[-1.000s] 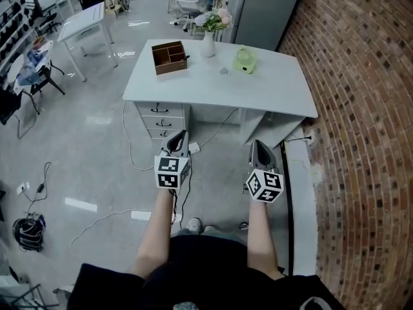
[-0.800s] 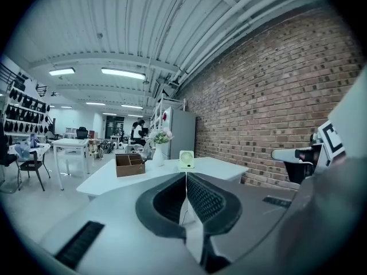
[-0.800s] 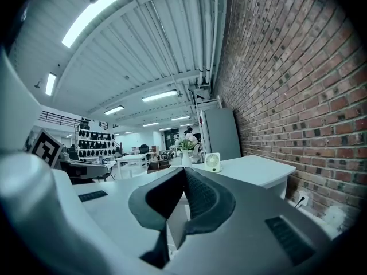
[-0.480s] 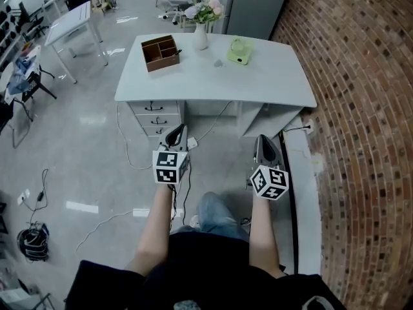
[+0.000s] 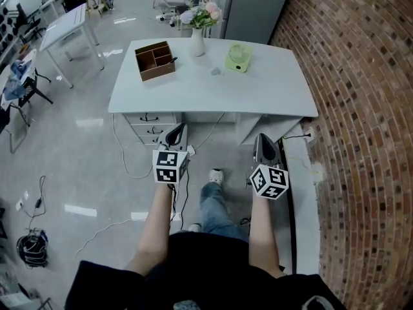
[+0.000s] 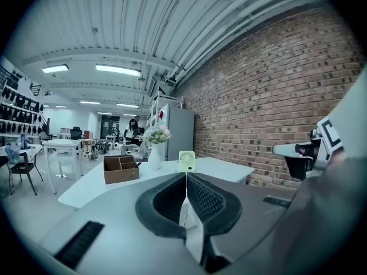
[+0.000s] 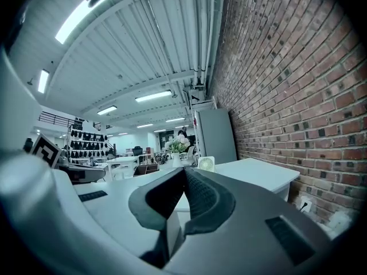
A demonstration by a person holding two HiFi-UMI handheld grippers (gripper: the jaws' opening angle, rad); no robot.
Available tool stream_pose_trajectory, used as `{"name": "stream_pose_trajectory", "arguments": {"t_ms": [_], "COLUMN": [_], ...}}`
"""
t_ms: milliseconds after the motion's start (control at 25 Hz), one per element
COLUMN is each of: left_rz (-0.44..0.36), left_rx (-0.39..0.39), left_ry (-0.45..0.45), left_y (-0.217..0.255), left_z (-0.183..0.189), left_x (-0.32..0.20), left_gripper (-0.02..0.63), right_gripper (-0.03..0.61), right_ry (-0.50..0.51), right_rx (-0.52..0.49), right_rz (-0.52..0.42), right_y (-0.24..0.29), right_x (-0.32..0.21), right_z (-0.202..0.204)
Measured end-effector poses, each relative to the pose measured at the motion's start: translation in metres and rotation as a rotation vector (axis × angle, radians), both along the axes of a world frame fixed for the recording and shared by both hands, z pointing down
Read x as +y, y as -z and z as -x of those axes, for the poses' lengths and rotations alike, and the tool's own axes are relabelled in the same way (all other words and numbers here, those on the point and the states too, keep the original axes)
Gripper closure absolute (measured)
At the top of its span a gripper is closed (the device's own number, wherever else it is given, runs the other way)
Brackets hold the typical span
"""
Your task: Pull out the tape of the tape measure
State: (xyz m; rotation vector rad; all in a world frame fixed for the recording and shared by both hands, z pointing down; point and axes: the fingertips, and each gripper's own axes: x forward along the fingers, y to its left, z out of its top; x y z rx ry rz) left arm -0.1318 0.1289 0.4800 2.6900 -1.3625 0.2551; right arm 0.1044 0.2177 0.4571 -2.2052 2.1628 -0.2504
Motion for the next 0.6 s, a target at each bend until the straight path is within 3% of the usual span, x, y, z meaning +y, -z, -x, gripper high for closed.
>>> {"name": "stream_pose_trajectory", "arguments": {"t_ms": [320,600], "left_rz": [0.010,0.019], "left_rx": [-0.010,-0.013], "left_ry": [0.028,0.078], "left_y": [-0.011,-0.010], "left_z": [-0.034,-0.075], "left_x": [-0.089,-0.196], "left_gripper": [0.589,0.589], "right_gripper": [0.575,0.575], "right_ry": [0.036,0.110], "right_rx": [-0.003,0.004], "right_rz": [0.017,0.040], "right_y": [-0.013,-0.013], "right_x": [-0.099,-0.220], "right_z": [-0.033,-0.071]}}
